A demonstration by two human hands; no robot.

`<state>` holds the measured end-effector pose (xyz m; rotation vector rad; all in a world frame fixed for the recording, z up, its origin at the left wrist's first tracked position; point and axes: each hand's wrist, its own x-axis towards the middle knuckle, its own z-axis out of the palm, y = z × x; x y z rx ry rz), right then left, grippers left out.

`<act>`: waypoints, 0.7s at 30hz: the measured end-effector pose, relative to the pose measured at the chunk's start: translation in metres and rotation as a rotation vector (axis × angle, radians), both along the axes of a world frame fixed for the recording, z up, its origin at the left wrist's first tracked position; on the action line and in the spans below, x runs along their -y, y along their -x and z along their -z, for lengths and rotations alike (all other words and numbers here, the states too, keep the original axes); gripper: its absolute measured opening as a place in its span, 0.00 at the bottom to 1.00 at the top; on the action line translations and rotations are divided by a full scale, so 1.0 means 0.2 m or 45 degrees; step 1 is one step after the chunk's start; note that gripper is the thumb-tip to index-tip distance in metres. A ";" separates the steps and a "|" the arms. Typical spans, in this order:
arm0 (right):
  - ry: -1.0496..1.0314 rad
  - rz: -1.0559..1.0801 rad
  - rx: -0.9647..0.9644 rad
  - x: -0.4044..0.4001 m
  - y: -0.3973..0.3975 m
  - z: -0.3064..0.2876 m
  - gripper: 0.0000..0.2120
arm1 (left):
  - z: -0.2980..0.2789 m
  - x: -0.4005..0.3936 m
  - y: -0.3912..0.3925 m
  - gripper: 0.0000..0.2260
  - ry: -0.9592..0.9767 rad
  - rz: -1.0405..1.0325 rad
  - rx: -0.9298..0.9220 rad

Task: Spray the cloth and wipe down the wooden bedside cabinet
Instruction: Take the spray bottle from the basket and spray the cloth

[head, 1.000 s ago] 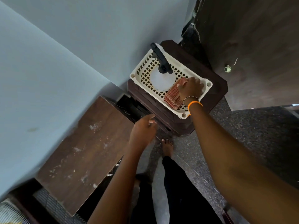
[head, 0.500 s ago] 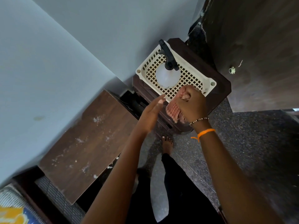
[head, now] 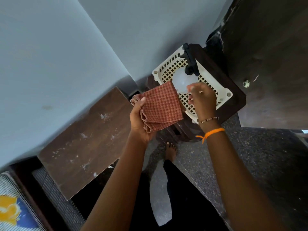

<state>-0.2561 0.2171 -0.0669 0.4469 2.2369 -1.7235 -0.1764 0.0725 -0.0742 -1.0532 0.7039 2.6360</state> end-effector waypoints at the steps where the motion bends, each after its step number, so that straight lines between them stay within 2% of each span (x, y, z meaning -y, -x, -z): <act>1: -0.102 0.031 -0.072 0.00 0.05 0.05 0.09 | 0.01 0.01 0.00 0.18 0.024 -0.023 0.023; 7: -0.117 -0.042 -0.213 0.05 0.31 0.25 0.18 | 0.00 0.04 -0.06 0.15 0.132 -0.015 0.117; 12: -0.068 -0.132 -0.203 0.09 0.39 0.35 0.12 | 0.00 0.04 -0.06 0.11 0.176 0.044 0.174; 15: -0.038 -0.103 -0.233 0.13 0.40 0.33 0.11 | 0.00 0.04 -0.04 0.09 0.241 0.022 0.247; 18: -0.037 -0.077 -0.419 0.15 0.37 0.25 0.14 | -0.02 0.06 -0.02 0.08 0.319 -0.015 0.218; 21: 0.068 0.042 -0.588 0.15 0.29 0.10 0.08 | -0.06 0.11 0.01 0.11 0.316 -0.075 0.155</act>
